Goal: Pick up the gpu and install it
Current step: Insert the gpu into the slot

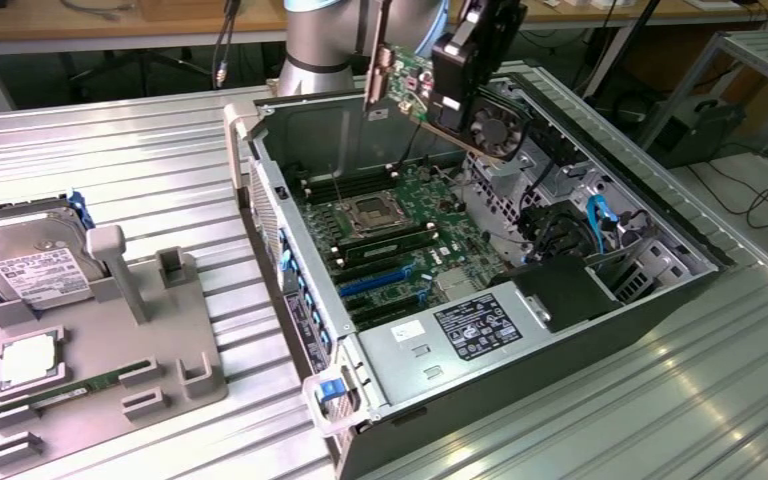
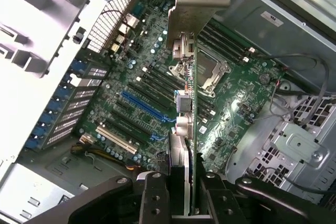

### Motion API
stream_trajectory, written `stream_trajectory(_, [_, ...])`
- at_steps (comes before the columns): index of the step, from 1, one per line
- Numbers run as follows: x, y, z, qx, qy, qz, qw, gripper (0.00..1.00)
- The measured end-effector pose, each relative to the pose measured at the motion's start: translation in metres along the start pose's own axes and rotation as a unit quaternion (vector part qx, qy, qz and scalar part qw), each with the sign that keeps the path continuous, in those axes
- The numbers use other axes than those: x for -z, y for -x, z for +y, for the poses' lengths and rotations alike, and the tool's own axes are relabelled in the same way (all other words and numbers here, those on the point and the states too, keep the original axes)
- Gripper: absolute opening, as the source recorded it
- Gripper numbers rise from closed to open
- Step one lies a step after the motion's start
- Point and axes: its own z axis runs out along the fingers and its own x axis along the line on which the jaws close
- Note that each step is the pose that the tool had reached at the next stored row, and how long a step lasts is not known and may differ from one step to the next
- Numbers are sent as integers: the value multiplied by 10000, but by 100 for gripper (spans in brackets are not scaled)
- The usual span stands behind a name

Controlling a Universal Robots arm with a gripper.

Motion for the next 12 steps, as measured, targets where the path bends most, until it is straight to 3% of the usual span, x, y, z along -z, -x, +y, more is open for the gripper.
stream_trajectory(12, [0,0,0,458,9,-2,9990,27])
